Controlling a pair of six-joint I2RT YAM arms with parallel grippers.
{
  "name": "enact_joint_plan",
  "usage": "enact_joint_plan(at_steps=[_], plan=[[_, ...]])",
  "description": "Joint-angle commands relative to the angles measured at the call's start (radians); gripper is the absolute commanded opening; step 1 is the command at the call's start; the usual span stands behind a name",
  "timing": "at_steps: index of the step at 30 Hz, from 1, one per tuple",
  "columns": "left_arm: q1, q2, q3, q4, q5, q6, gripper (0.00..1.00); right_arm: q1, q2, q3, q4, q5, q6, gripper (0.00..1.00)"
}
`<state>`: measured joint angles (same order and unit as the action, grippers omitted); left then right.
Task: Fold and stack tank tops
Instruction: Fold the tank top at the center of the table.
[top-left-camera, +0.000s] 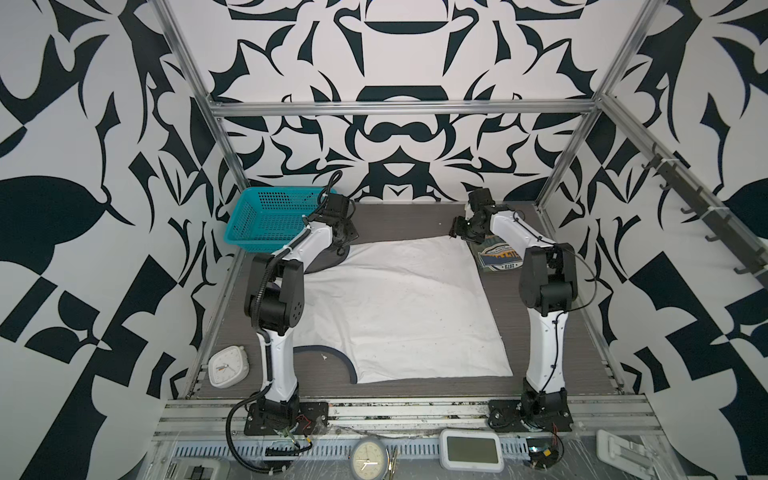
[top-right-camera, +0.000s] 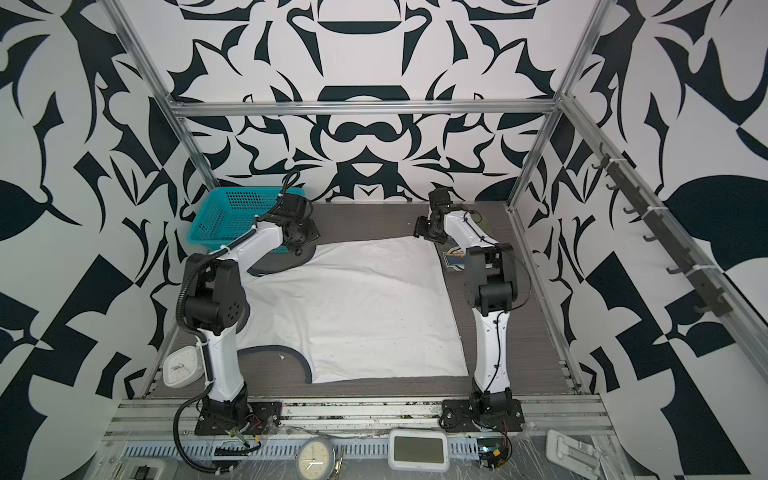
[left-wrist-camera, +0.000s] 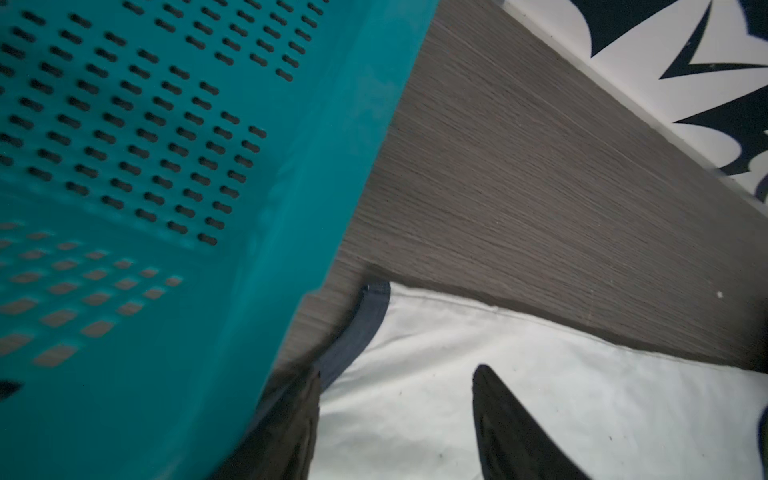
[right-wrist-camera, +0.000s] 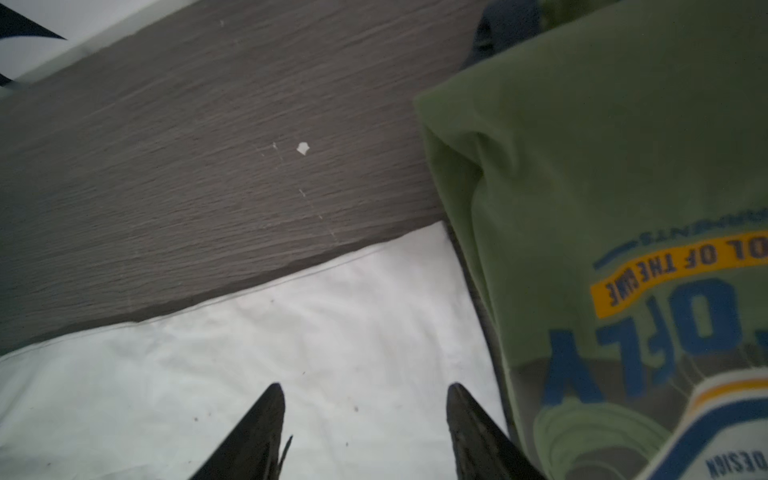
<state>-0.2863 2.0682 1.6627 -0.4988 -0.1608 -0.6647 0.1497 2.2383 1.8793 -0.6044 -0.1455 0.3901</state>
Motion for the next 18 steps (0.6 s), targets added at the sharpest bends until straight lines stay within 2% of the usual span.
enact_joint_plan(at_steps=[1,7,18], plan=[[-0.007,0.076,0.064,-0.103,-0.034,0.029,0.61,-0.013,0.011,0.091,-0.032,0.008,-0.032,0.63],[-0.01,0.172,0.135,-0.117,-0.055,0.038,0.59,-0.016,0.09,0.167,-0.042,0.023,-0.056,0.6],[-0.01,0.263,0.204,-0.14,-0.073,0.054,0.54,-0.018,0.206,0.295,-0.104,0.104,-0.095,0.62]])
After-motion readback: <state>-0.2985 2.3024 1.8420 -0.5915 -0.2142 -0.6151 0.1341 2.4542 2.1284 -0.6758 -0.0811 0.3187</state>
